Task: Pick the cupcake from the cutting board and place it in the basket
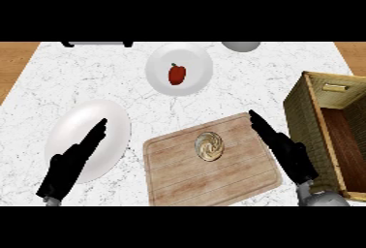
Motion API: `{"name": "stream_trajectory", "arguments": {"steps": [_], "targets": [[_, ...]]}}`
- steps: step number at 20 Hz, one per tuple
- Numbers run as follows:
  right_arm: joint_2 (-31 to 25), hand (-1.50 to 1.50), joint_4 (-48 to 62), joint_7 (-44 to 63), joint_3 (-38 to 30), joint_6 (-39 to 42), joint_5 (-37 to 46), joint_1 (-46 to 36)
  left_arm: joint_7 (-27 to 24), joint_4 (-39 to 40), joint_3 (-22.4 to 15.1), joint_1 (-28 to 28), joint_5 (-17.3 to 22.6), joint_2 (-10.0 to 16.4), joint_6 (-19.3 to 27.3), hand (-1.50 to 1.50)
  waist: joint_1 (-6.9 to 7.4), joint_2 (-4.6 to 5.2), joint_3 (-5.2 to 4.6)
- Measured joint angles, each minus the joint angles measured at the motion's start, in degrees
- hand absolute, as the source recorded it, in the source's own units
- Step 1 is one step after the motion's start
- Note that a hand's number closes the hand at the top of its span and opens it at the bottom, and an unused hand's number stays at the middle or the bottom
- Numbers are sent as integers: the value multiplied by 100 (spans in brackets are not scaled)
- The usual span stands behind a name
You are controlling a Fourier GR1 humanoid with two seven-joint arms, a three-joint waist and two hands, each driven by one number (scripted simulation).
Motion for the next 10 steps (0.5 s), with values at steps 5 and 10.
{"name": "stream_trajectory", "arguments": {"steps": [5,10], "targets": [[329,150,-862,-106,-242,-924,324,200,-378,-157,446,-106,50,-397,521,0,-57,-21,17],[934,-150,-1356,-387,586,-1827,1586,-70,-714,-315,792,-294,254,-893,965,0,36,-23,8]]}}
